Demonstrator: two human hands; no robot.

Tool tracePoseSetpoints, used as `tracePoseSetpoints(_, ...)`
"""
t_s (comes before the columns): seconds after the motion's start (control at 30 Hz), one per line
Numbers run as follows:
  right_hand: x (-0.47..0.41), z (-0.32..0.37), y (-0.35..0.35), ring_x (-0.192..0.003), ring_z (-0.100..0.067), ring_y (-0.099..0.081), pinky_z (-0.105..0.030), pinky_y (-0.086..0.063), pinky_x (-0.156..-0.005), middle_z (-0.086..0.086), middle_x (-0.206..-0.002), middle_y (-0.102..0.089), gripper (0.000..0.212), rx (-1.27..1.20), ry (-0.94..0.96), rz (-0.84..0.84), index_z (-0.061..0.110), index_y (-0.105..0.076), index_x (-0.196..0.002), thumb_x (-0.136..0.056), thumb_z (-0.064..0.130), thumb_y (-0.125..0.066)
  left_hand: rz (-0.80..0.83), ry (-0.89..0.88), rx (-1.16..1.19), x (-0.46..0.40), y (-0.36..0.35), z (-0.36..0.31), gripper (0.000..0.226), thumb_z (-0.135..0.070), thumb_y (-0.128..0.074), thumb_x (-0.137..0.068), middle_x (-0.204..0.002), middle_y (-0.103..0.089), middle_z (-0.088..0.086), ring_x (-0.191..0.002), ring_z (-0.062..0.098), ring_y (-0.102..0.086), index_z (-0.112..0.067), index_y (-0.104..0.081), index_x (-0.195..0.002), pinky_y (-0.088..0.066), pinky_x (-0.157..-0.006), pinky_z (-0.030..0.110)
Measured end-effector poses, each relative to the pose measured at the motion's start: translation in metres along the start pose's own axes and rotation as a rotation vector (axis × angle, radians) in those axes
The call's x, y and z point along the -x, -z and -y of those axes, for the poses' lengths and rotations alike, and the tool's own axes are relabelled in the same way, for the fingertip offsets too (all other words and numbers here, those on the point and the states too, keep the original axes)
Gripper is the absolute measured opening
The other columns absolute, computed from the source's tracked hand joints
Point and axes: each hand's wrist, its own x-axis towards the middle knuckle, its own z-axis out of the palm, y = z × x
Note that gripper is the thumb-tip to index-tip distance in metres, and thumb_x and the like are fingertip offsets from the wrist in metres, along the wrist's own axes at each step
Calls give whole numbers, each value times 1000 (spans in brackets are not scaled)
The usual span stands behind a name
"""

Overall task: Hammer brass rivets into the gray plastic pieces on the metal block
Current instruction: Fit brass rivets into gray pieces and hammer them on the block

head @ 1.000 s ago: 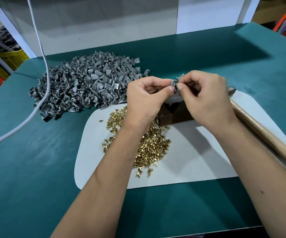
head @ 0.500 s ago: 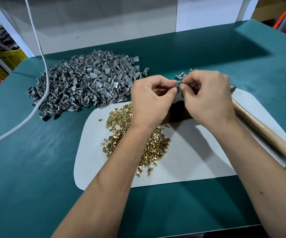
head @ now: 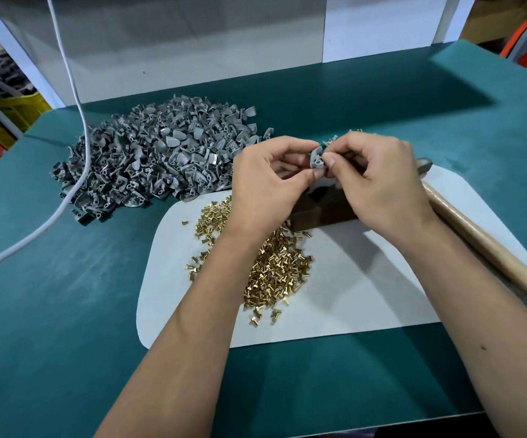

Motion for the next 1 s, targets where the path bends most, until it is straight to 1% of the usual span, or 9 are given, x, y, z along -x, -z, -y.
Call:
tracePoseSetpoints(0.1, 0, -2, 2, -69, -6, -63, -20, -50, -72, 10, -75, -67, 7, 42, 32, -24, 13, -76, -91, -92, 16, -70, 8, -1, -3, -1, 0, 2, 32, 7, -84, -76, -90, -77, 13, -81, 17, -72, -10, -76, -101, -63, -85, 39)
tracePoseSetpoints(0.27, 0, -1, 10, -80, -12, -66, -30, -54, -74, -1, -87, -71, 6, 9, 144, 2, 10, -75, -94, -89, 11, -71, 36, 4, 41, -2, 2, 7, 24, -2, -83, -81, -92, -78, 15, -82, 28, -75, -8, -77, -104, -64, -81, 43)
tracePoseSetpoints(0.4, 0, 0, 10, -82, -13, -65, -31, -53, -75, 0, -86, -70, 4, 4, 175, -19, 8, -75, -92, -90, 9, -71, 62, 31, 115, -4, 4, 6, 11, -9, -76, -91, -89, -78, 16, -74, 23, -73, -6, -78, -101, -64, -75, 40)
tracePoseSetpoints(0.5, 0, 0, 7, -81, -14, -65, -33, -53, -74, 1, -86, -70, 5, 6, 148, -32, 10, -74, -91, -91, 11, -69, 44, 53, 159, -3, 4, 7, 15, -11, -77, -89, -92, -78, 16, -79, 25, -74, -5, -77, -103, -63, -84, 48)
tracePoseSetpoints(0.6, 1, -1, 5, -78, -13, -65, -36, -54, -73, 3, -84, -70, 5, -14, 116, -49, 11, -73, -89, -91, 13, -68, 29, 93, 248, -3, 6, 7, 30, -6, -82, -81, -99, -77, 19, -95, 34, -74, -7, -76, -110, -58, -96, 52)
tracePoseSetpoints(0.67, 1, -1, 3, -77, -12, -66, -36, -55, -73, 4, -83, -70, 5, -33, 89, -49, 12, -73, -89, -91, 14, -68, 43, 99, 282, -4, 7, 6, 34, 2, -83, -78, -99, -77, 18, -95, 31, -73, -5, -75, -111, -58, -97, 48)
tracePoseSetpoints(0.8, 1, 0, 3, -73, -14, -67, -34, -55, -70, 4, -80, -72, 5, -68, 49, -48, 14, -73, -87, -89, 13, -69, 62, 72, 296, -4, 7, 7, 35, 11, -82, -74, -92, -79, 7, -88, 17, -74, -4, -76, -105, -61, -87, 31)
tracePoseSetpoints(0.87, 1, 1, 5, -69, -15, -67, -33, -55, -67, 4, -77, -72, 5, -88, 22, -32, 15, -74, -86, -88, 13, -69, 60, 72, 298, -4, 8, 6, 36, 11, -83, -72, -92, -79, 7, -87, 16, -75, -5, -76, -103, -60, -86, 29)
tracePoseSetpoints(1.0, -1, 2, 7, -66, -20, -68, -37, -57, -65, 1, -73, -72, 6, -98, -23, 12, 15, -75, -83, -86, 15, -70, 66, 62, 278, -4, 9, 4, 34, 14, -82, -71, -88, -79, 6, -83, 16, -75, -4, -76, -100, -60, -82, 27)
